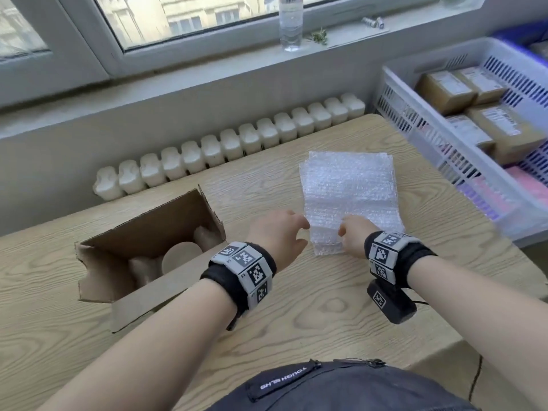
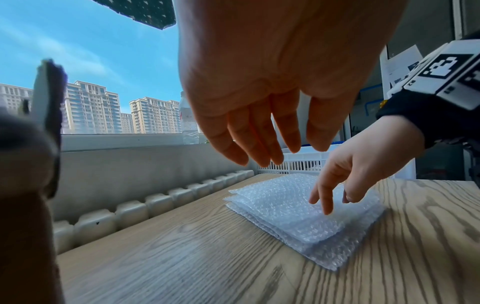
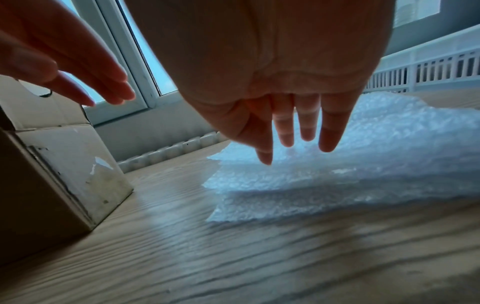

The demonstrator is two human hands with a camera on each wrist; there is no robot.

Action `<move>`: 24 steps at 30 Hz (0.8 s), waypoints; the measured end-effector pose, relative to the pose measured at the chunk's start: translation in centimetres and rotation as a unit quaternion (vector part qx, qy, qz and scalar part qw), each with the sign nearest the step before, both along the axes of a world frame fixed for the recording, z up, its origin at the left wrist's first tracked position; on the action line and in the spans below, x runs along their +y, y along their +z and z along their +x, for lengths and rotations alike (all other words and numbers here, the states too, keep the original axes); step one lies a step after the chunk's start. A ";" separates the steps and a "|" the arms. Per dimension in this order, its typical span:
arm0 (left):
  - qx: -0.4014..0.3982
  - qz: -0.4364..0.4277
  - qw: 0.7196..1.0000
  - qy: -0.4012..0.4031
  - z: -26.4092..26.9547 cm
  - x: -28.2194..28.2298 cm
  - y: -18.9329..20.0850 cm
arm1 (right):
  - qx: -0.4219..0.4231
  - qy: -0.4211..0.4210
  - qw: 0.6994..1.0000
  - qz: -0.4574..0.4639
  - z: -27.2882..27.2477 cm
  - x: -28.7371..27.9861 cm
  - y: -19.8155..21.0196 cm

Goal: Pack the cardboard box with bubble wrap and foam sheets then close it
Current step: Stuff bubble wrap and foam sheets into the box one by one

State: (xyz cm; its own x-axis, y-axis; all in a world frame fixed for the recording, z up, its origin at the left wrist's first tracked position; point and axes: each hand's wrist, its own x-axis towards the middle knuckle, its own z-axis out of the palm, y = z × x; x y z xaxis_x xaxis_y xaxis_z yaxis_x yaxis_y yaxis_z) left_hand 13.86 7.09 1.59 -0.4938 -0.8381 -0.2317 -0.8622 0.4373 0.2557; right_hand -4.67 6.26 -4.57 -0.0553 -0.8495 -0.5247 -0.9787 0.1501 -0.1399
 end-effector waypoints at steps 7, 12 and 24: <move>0.019 0.027 0.999 0.018 0.0 -1.2 -0.9 | 0.038 -0.003 0.999 0.019 0.4 -1.5 -0.9; 0.054 0.024 0.998 0.031 0.1 -1.4 -0.9 | -0.006 -0.082 0.985 -0.154 0.2 -2.1 1.7; 0.617 0.276 0.624 0.392 4.9 -4.3 8.4 | -0.212 0.143 0.810 -0.527 7.0 0.6 12.1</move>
